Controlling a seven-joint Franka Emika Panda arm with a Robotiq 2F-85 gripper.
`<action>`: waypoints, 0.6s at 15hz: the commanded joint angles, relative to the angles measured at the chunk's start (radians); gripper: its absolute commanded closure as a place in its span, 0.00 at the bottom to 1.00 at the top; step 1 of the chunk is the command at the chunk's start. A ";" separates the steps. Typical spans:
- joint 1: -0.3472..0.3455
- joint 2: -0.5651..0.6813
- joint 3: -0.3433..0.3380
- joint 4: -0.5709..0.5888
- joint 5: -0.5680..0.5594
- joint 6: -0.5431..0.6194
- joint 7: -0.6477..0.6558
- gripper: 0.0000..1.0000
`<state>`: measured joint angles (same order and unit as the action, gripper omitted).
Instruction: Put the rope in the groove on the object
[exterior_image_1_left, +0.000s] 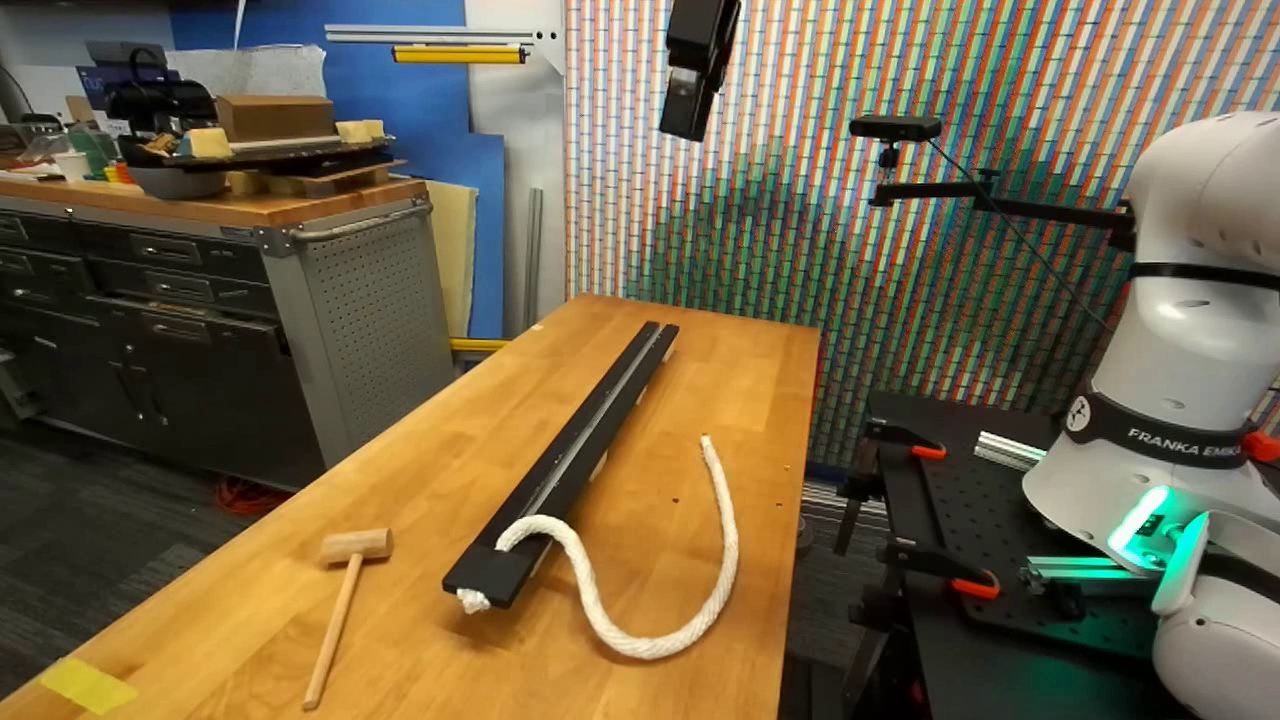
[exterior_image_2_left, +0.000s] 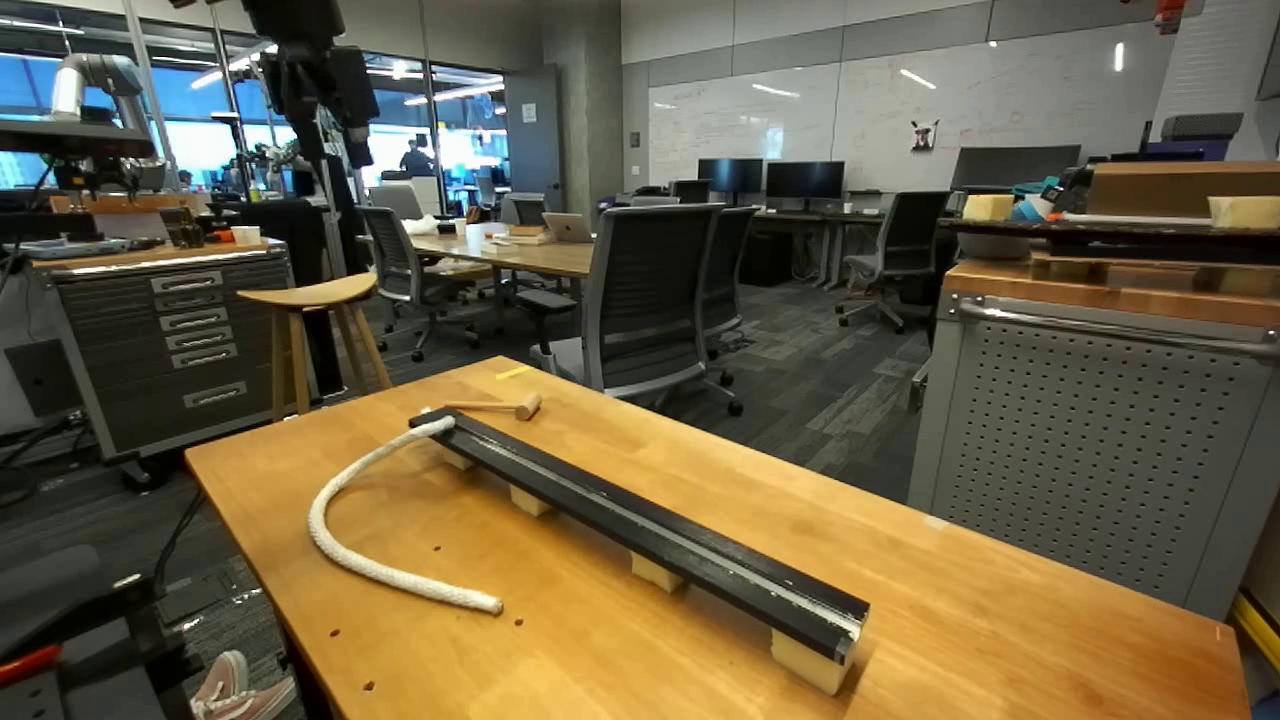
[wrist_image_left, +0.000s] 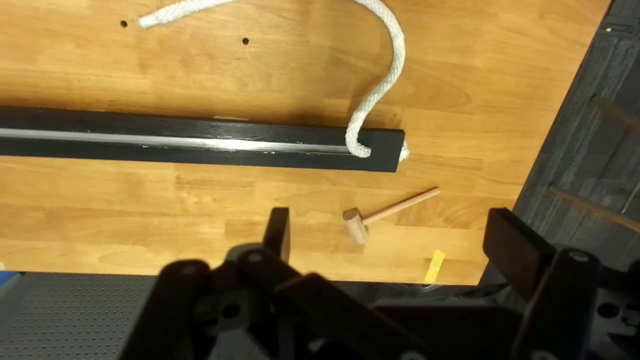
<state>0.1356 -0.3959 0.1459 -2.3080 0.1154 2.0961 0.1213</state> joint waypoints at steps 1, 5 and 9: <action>-0.052 0.007 0.035 -0.015 -0.060 0.018 0.187 0.00; -0.097 0.011 0.063 -0.051 -0.127 0.035 0.403 0.00; -0.128 0.017 0.085 -0.116 -0.143 0.038 0.615 0.00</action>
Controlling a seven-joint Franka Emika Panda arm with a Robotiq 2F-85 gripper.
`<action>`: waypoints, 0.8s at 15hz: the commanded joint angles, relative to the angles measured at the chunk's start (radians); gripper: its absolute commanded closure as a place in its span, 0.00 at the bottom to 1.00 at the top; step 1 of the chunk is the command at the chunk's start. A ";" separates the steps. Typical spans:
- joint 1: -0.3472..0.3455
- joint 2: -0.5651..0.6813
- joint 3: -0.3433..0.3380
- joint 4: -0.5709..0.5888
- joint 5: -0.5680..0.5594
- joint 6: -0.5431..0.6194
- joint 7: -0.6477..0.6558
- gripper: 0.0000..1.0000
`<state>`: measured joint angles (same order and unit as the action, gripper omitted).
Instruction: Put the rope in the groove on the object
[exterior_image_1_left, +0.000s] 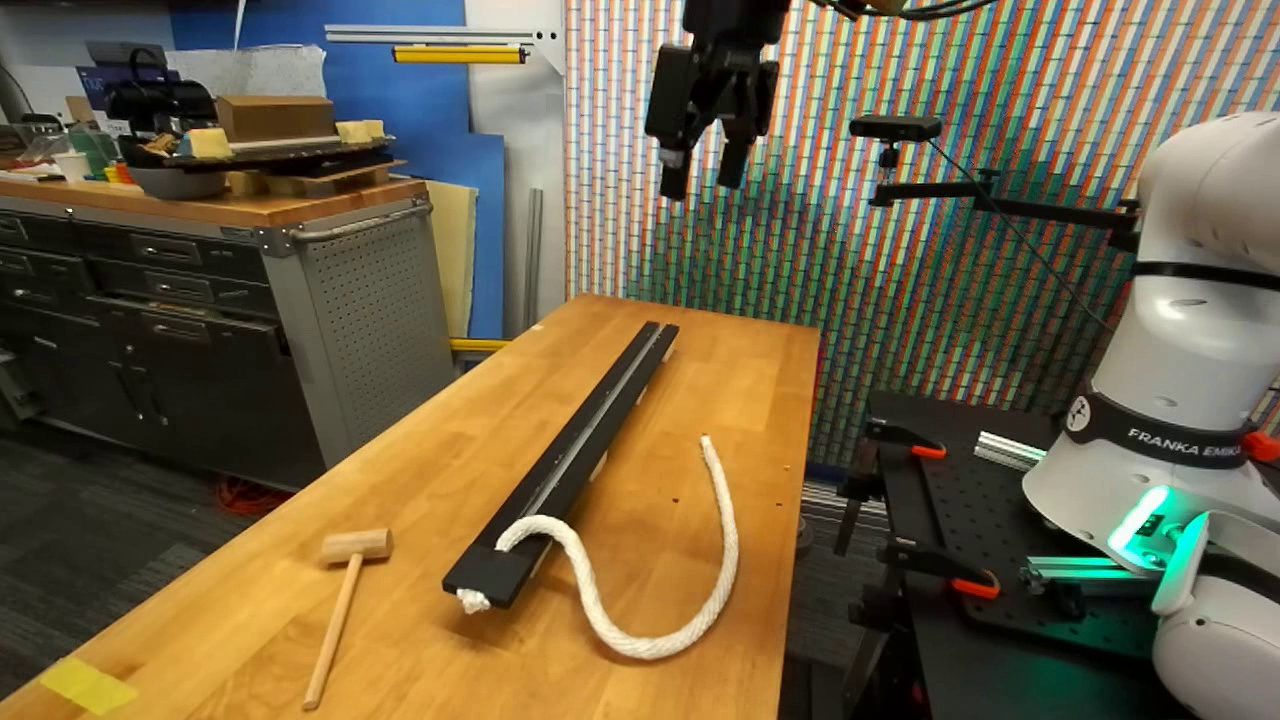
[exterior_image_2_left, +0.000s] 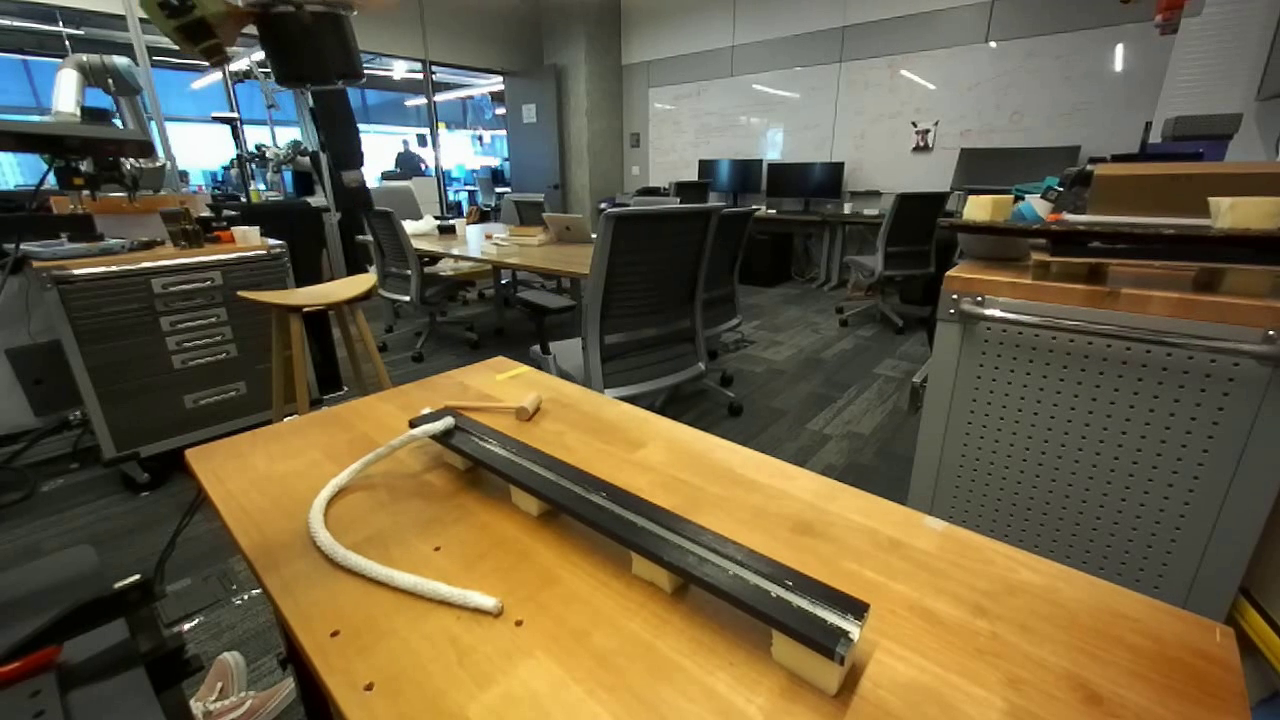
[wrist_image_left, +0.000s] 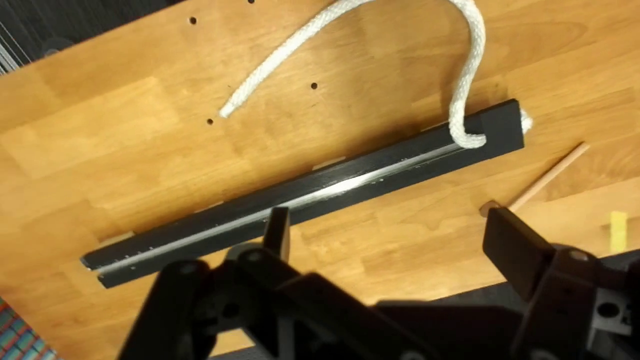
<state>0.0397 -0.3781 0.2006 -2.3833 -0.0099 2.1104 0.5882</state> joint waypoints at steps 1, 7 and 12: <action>-0.036 0.002 0.030 -0.063 -0.014 0.035 0.199 0.00; -0.033 0.018 0.014 -0.157 0.001 0.065 0.425 0.00; -0.020 0.016 0.005 -0.136 -0.022 0.041 0.413 0.00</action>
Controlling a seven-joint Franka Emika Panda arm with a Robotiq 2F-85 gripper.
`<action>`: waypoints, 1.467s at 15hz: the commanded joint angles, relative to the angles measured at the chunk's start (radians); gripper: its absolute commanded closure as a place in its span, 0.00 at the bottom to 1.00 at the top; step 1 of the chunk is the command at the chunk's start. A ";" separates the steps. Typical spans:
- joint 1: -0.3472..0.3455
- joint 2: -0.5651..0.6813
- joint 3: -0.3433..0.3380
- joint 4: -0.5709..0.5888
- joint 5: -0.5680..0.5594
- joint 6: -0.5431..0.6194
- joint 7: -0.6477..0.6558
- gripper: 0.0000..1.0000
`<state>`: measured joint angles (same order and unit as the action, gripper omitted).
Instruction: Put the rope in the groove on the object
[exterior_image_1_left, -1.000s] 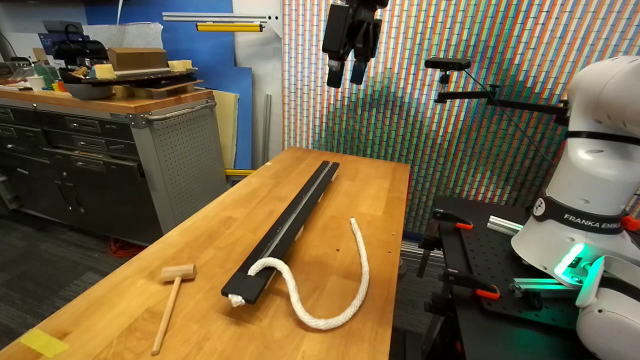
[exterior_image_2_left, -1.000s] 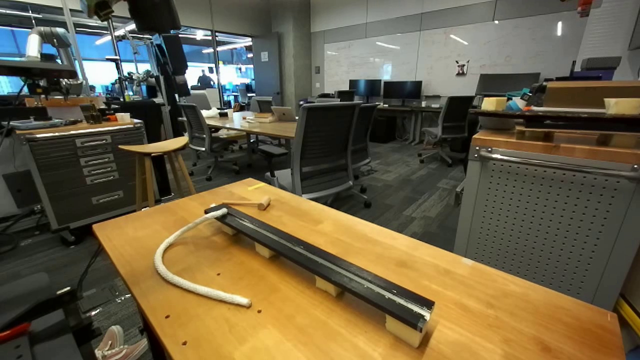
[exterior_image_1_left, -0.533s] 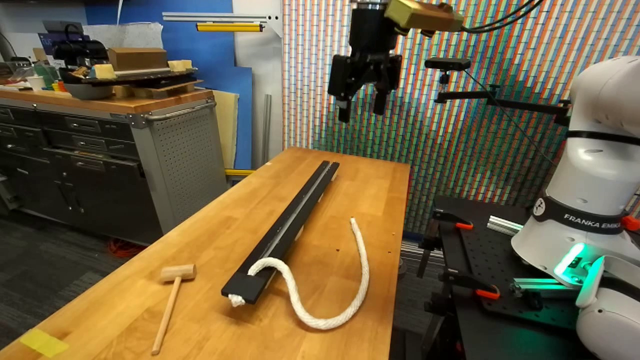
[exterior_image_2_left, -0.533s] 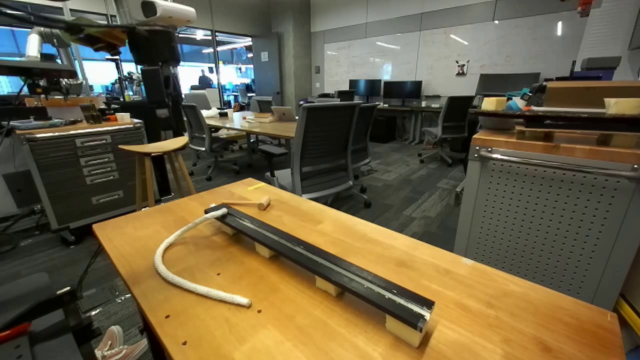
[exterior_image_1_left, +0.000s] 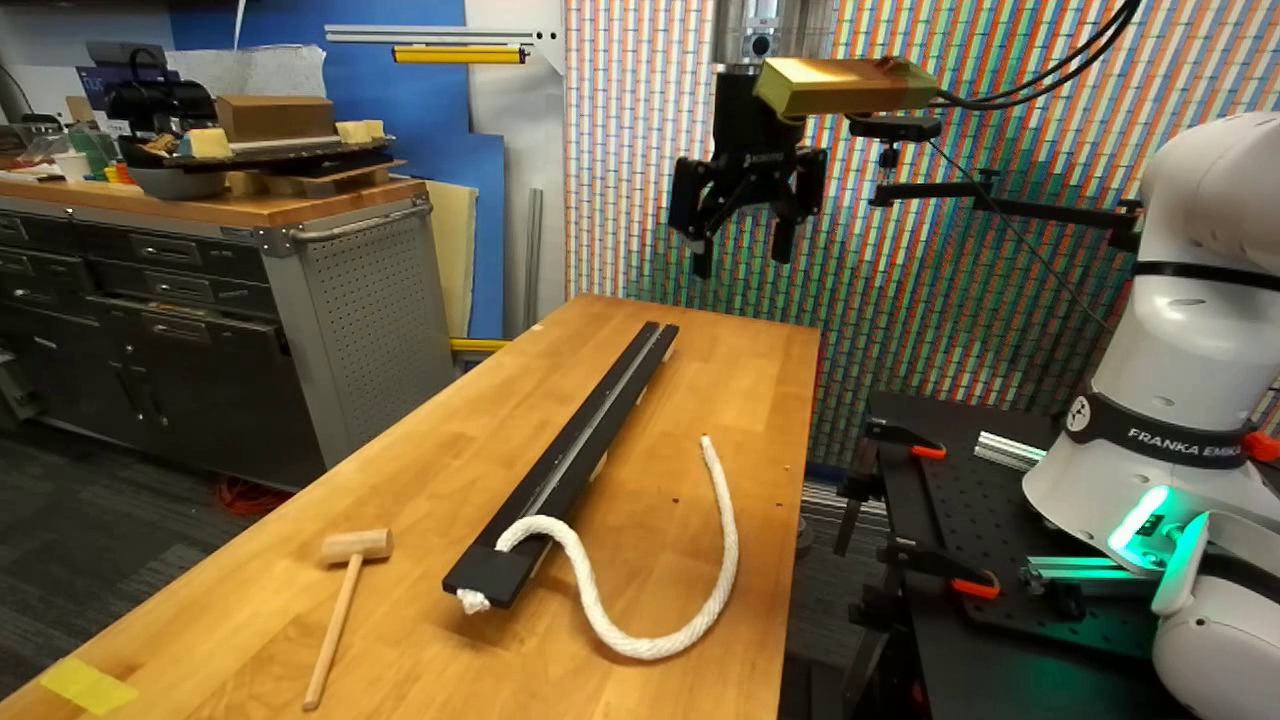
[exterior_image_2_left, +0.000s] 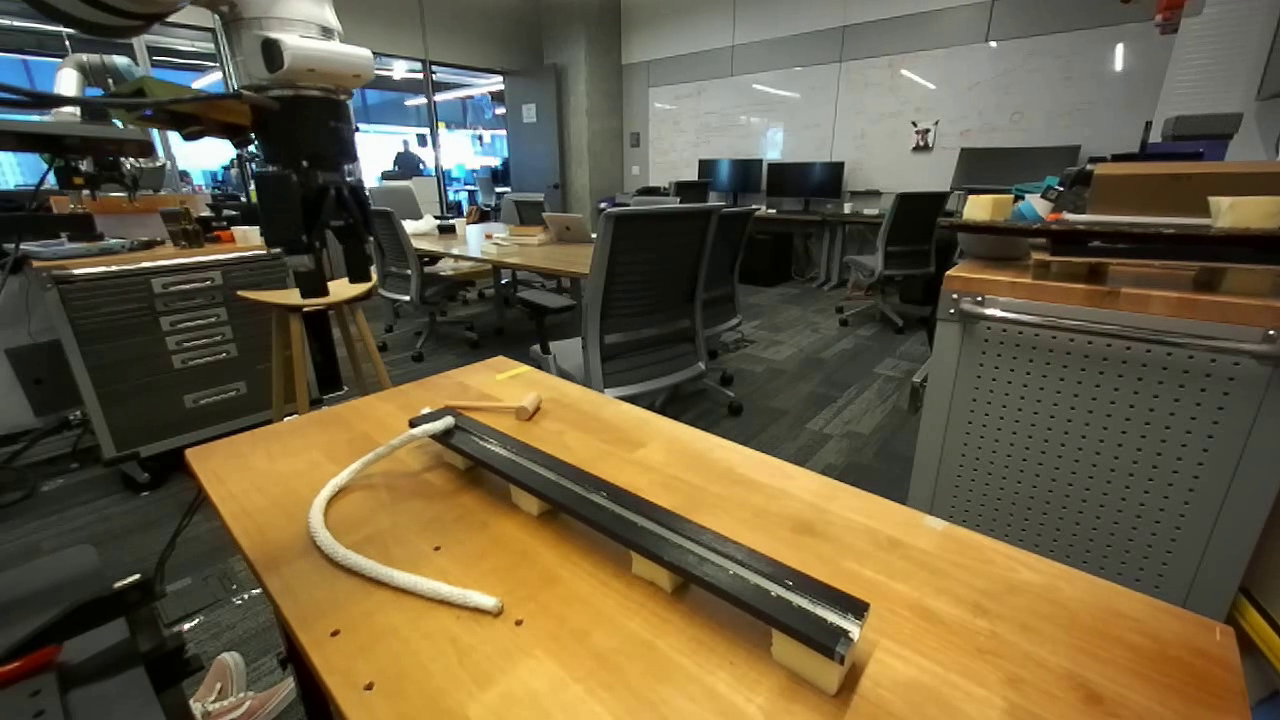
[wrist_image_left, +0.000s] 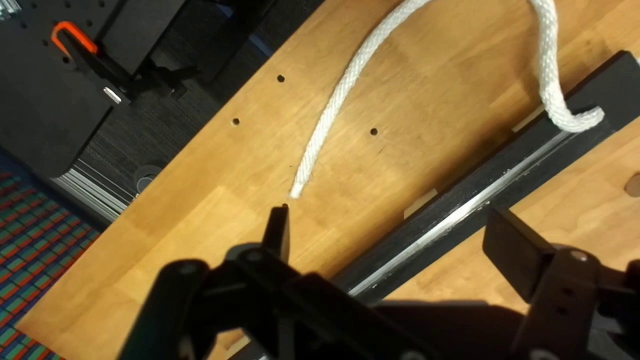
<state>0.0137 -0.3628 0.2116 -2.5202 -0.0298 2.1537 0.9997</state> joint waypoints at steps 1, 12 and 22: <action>0.005 -0.005 -0.005 0.006 -0.005 -0.003 0.002 0.00; -0.014 0.063 -0.055 -0.099 0.046 0.164 0.016 0.00; -0.023 0.320 -0.123 -0.198 0.113 0.549 0.022 0.00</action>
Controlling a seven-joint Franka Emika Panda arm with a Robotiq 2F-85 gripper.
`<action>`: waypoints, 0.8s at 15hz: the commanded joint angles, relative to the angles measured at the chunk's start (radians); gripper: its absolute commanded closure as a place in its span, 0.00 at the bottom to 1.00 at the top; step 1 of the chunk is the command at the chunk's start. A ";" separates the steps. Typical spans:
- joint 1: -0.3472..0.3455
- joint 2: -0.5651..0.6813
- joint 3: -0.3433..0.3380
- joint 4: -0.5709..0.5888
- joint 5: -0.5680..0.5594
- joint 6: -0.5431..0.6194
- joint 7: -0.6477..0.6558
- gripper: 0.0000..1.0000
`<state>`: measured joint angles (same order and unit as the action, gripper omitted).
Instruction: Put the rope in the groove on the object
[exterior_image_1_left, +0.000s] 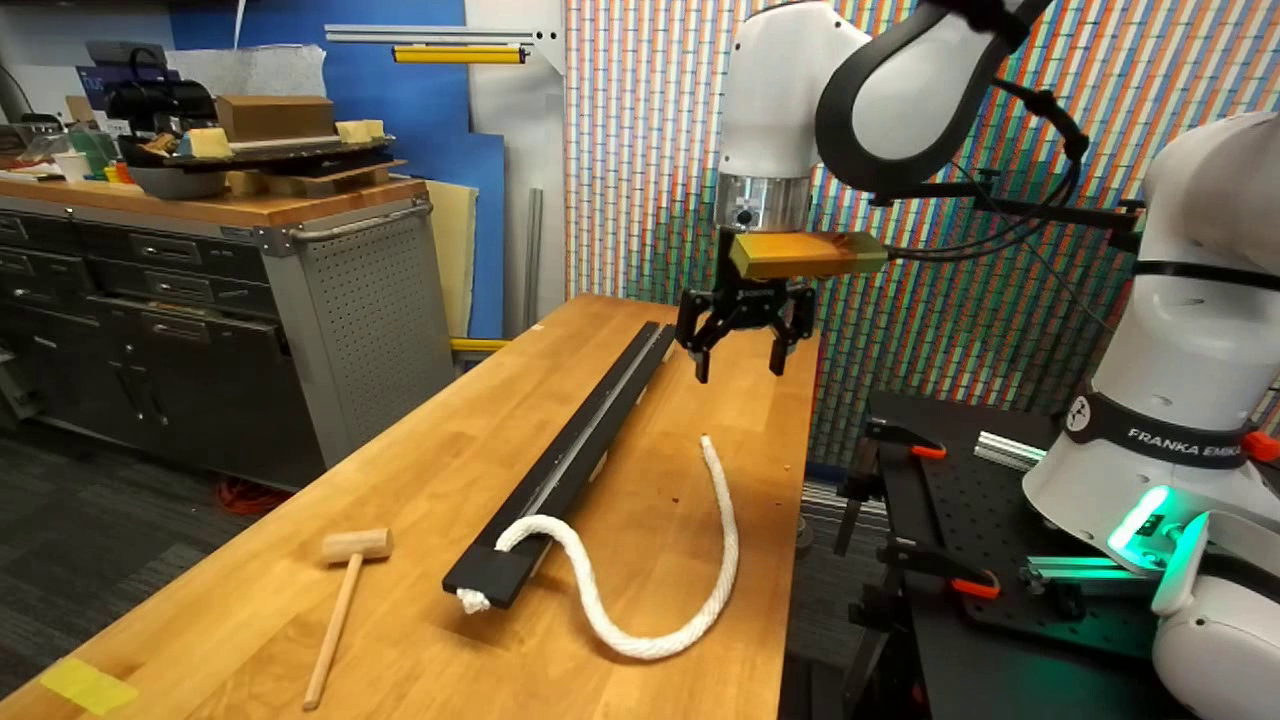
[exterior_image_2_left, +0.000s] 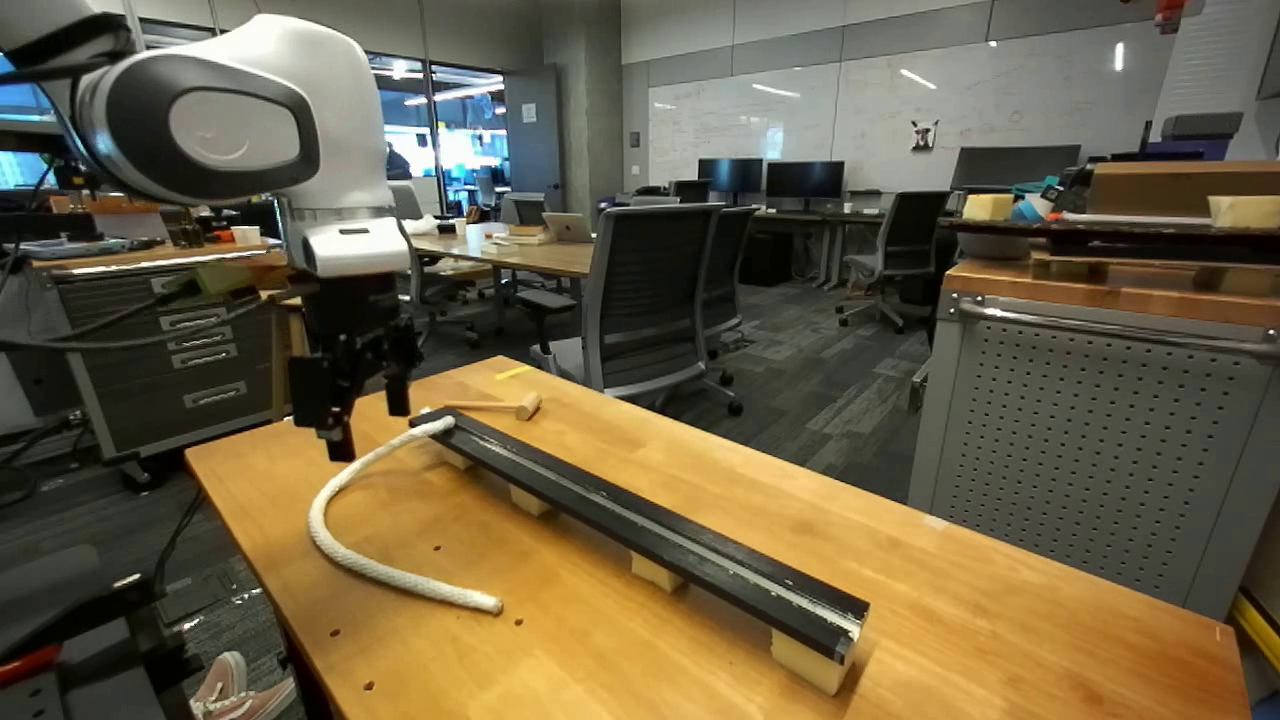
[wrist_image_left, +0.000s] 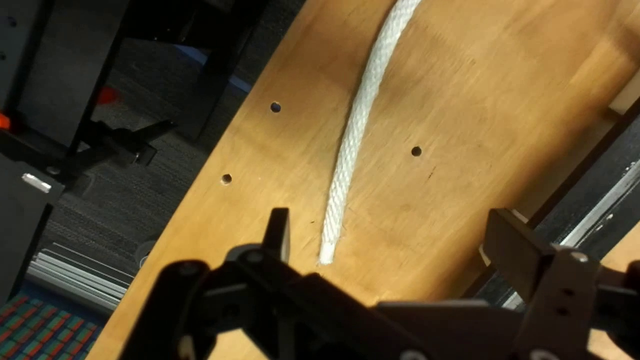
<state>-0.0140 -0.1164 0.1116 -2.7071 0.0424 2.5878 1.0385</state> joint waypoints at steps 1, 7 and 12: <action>0.005 0.102 -0.029 -0.014 0.042 0.153 -0.019 0.00; 0.014 0.266 -0.086 -0.002 0.046 0.342 -0.036 0.00; -0.009 0.377 -0.077 0.054 0.160 0.402 -0.136 0.00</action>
<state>-0.0137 0.1918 0.0273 -2.7082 0.1173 2.9556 0.9891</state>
